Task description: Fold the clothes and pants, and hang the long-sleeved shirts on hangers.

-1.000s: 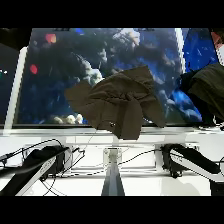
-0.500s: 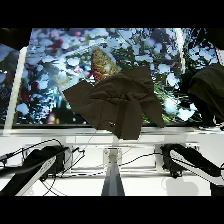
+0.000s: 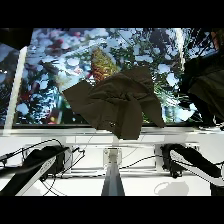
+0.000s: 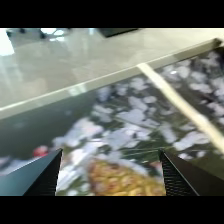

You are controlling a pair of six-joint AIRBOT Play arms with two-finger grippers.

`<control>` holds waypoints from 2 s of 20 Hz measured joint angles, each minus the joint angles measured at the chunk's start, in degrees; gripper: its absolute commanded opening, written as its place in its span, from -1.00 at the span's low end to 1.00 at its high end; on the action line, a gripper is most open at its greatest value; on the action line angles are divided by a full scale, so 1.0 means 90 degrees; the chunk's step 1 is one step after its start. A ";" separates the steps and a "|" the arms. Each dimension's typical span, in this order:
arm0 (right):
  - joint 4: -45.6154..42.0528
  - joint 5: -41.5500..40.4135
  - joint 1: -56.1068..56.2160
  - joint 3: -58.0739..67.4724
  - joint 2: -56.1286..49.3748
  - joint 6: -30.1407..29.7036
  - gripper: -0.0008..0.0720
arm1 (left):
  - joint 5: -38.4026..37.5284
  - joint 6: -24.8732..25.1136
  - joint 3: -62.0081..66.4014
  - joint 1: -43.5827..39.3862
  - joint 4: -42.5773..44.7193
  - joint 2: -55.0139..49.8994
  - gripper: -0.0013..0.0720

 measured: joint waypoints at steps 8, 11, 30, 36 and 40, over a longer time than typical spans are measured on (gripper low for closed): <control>0.0100 -0.0712 0.0000 -0.1156 0.0015 -0.0068 -0.95 | -0.0508 -0.0192 -0.0029 0.0000 -0.0787 -0.0578 0.00; 0.0119 -0.0879 0.0000 -0.1231 0.0012 -0.0087 -0.95 | -0.0964 -0.0248 -0.0104 0.0019 -0.0359 -0.1003 -0.13; 0.0046 -0.1814 0.0000 -0.1265 0.0000 -0.0308 -0.95 | -0.1443 0.0318 -0.6278 0.2220 -0.1778 -0.0444 0.47; 0.0044 -0.1982 0.0000 -0.1265 0.0000 -0.0316 -0.95 | -0.0631 0.0216 -0.6902 0.2193 -0.2307 -0.0372 0.47; 0.0056 -0.2057 0.0000 -0.1265 0.0000 -0.0308 -0.95 | -0.0078 0.0189 -0.7087 0.1902 -0.2579 -0.0534 0.47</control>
